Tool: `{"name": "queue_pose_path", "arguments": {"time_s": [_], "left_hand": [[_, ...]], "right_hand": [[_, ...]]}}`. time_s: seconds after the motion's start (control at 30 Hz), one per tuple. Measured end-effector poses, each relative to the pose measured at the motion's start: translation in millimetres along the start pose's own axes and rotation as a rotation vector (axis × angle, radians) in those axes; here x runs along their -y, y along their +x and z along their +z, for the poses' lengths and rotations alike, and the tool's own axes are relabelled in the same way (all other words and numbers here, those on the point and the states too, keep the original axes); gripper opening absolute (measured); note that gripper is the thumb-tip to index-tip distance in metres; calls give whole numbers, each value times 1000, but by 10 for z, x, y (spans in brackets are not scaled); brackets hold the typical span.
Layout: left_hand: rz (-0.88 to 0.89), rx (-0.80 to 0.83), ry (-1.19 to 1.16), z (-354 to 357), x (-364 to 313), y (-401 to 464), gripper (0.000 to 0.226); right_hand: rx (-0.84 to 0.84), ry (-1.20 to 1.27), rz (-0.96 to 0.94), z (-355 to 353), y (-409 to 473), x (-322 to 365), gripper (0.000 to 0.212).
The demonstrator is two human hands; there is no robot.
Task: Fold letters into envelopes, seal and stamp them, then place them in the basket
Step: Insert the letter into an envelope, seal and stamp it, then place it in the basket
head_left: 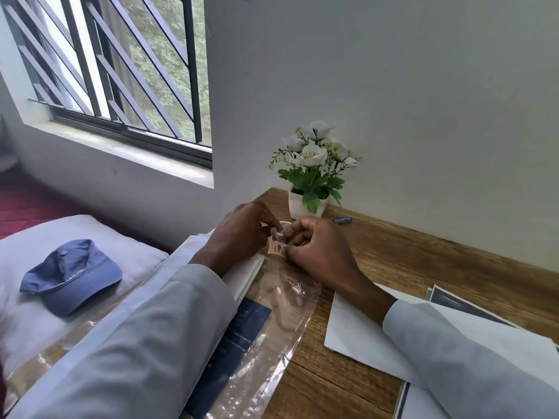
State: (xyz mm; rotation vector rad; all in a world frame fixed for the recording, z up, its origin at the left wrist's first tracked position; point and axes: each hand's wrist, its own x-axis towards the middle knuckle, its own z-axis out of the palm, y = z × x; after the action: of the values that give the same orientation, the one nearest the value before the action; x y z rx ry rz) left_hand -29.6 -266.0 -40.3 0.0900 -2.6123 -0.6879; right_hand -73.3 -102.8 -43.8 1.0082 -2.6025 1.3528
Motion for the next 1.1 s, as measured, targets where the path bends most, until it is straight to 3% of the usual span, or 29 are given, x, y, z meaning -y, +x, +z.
{"name": "queue_pose_path", "arguments": {"time_s": [0.1, 0.2, 0.43, 0.6, 0.7, 0.8, 1.1], "left_hand": [[15, 17, -7, -16, -23, -16, 22], [49, 14, -28, -29, -74, -23, 27], [101, -140, -146, -77, -275, 21, 20], [158, 55, -156, -84, -665, 30, 14], [206, 255, -320, -41, -1166, -79, 33], [190, 423, -528, 132, -1713, -220, 21], [100, 519, -774, 695, -2389, -273, 5]], "right_hand": [[18, 47, 51, -104, -32, 49, 22], [66, 260, 124, -358, -103, 120, 20], [33, 515, 243, -1216, -626, 169, 20], [-69, 576, 324, -1680, -1167, -20, 21], [-132, 578, 358, -1868, -1444, -136, 21], [-222, 625, 387, -2018, -1648, -230, 22], [-363, 667, 404, -2249, -1968, -366, 17]]}}
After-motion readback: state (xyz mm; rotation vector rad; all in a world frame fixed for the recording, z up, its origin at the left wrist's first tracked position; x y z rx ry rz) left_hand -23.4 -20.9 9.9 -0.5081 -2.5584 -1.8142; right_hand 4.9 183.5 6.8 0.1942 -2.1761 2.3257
